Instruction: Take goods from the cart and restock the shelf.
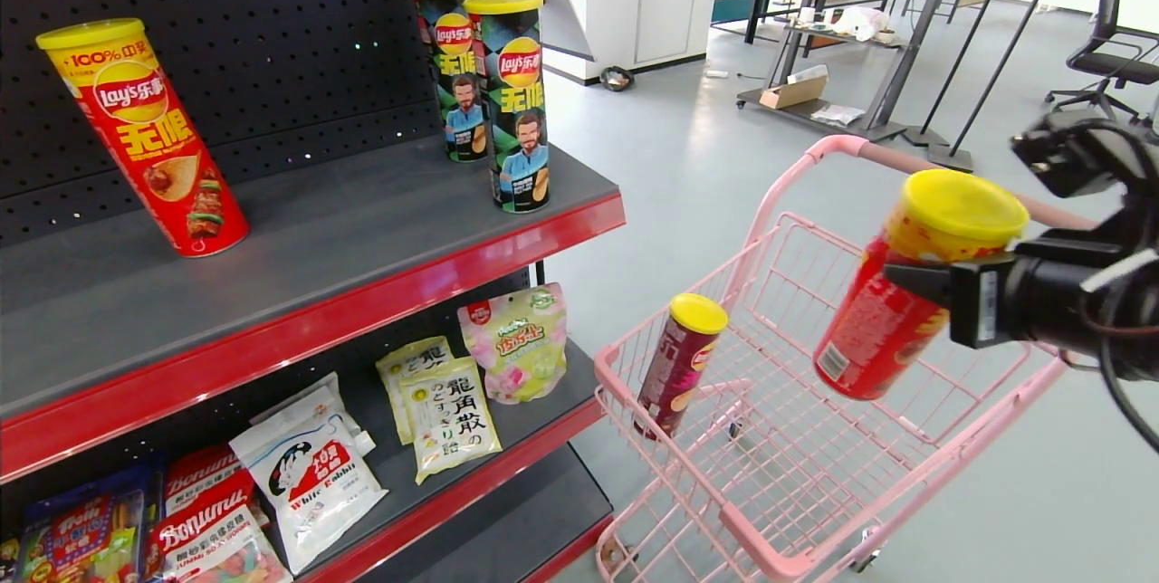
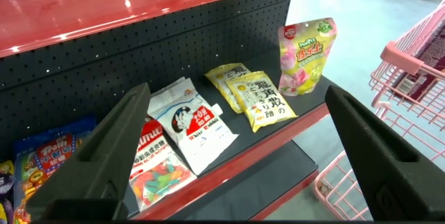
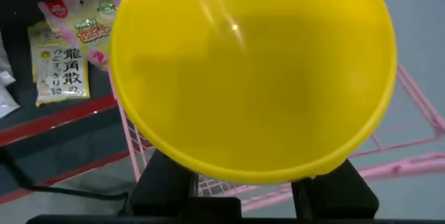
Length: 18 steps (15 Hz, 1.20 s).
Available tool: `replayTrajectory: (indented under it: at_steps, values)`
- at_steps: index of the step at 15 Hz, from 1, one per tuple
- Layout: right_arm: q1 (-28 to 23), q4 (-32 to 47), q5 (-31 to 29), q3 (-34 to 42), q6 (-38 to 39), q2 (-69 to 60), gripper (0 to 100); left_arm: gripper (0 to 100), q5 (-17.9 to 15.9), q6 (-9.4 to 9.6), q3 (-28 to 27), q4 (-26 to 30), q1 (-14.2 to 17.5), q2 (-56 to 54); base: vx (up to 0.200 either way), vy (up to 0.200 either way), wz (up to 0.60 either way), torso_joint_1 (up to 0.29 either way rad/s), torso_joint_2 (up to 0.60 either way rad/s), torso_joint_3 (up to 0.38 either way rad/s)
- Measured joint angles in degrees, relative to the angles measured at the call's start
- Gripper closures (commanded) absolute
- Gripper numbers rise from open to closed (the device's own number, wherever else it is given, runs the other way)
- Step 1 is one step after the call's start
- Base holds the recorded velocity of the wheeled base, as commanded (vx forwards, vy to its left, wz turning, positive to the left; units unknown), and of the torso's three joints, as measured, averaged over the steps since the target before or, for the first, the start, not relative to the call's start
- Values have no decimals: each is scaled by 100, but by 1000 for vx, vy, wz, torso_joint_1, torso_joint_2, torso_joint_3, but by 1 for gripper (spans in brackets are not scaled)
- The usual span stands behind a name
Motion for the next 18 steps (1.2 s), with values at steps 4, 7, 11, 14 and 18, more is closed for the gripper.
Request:
replayTrajectory:
  at_steps: [4,7,11,14,18]
  values:
    - [-135,1950,-16,297,-124,-1659,100,0,0,2,0,0,0,0,0,0,0,0,0,0]
    - [-653,2857,66,551,-172,-2651,100,0,0,2,0,0,0,0,0,0,0,0,0,0]
    - [-944,3014,340,744,-207,-3137,100,0,0,2,0,0,0,0,0,0,0,0,0,0]
    - [-963,3000,339,777,-262,-3216,100,0,0,-1,2,0,-2,0,0,0,0,62,-168,-109]
    - [-963,2833,343,761,-271,-3181,100,0,0,2,0,-1,0,0,0,0,0,192,-527,-325]
